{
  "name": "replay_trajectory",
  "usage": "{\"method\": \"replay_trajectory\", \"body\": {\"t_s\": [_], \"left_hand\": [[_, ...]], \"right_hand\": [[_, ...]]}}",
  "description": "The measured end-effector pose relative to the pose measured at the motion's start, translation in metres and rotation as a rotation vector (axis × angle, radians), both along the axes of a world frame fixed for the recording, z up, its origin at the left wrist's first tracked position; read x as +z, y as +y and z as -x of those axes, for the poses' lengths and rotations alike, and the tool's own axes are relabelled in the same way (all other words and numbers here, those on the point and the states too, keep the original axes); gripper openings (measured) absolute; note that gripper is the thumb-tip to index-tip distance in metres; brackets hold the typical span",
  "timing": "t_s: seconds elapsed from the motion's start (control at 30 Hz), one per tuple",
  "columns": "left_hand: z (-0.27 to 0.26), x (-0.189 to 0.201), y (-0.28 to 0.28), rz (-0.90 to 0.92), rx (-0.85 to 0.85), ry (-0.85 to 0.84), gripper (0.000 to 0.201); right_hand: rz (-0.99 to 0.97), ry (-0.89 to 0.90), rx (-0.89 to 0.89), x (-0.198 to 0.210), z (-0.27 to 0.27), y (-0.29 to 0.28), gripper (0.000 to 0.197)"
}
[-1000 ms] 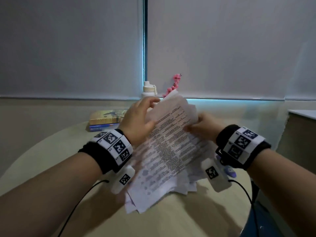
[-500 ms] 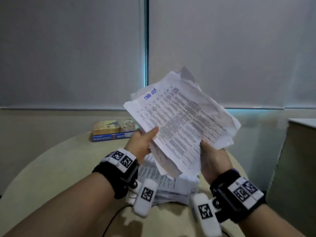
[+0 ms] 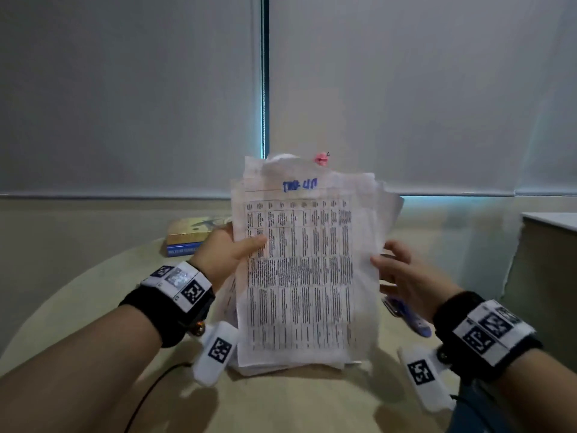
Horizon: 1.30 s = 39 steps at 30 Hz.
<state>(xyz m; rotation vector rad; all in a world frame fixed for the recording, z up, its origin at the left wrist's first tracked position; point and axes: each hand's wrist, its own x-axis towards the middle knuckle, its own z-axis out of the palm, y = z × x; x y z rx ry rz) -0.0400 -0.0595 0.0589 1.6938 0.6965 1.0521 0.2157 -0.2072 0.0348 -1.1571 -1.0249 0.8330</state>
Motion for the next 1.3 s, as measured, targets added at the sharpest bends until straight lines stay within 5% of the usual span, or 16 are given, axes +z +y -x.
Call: {"method": "replay_trajectory", "body": {"t_s": [0.17, 0.33, 0.6, 0.77, 0.9, 1.03, 1.3], "left_hand": [[-0.003, 0.007, -0.020, -0.046, -0.061, -0.034, 0.027], [0.003, 0.014, -0.026, -0.082, -0.119, -0.103, 0.046], [0.003, 0.018, -0.037, -0.146, -0.073, -0.096, 0.022], [0.006, 0.020, -0.040, -0.042, -0.187, -0.185, 0.045], [0.006, 0.008, -0.038, 0.027, -0.162, -0.101, 0.034], [0.008, 0.020, -0.043, 0.028, -0.163, -0.202, 0.033], [0.015, 0.006, -0.039, 0.068, -0.159, -0.132, 0.041]], "right_hand": [[-0.158, 0.090, -0.021, 0.010, 0.020, 0.000, 0.085], [-0.243, 0.076, -0.028, 0.016, 0.032, -0.017, 0.041], [-0.205, 0.015, -0.075, 0.022, 0.045, -0.021, 0.021], [-0.205, 0.022, -0.002, 0.024, 0.045, -0.027, 0.028], [-0.101, -0.050, -0.037, 0.012, 0.048, -0.022, 0.050], [-0.181, -0.037, -0.082, 0.023, 0.050, -0.024, 0.023], [-0.133, 0.014, 0.026, 0.006, 0.048, -0.029, 0.048]]}}
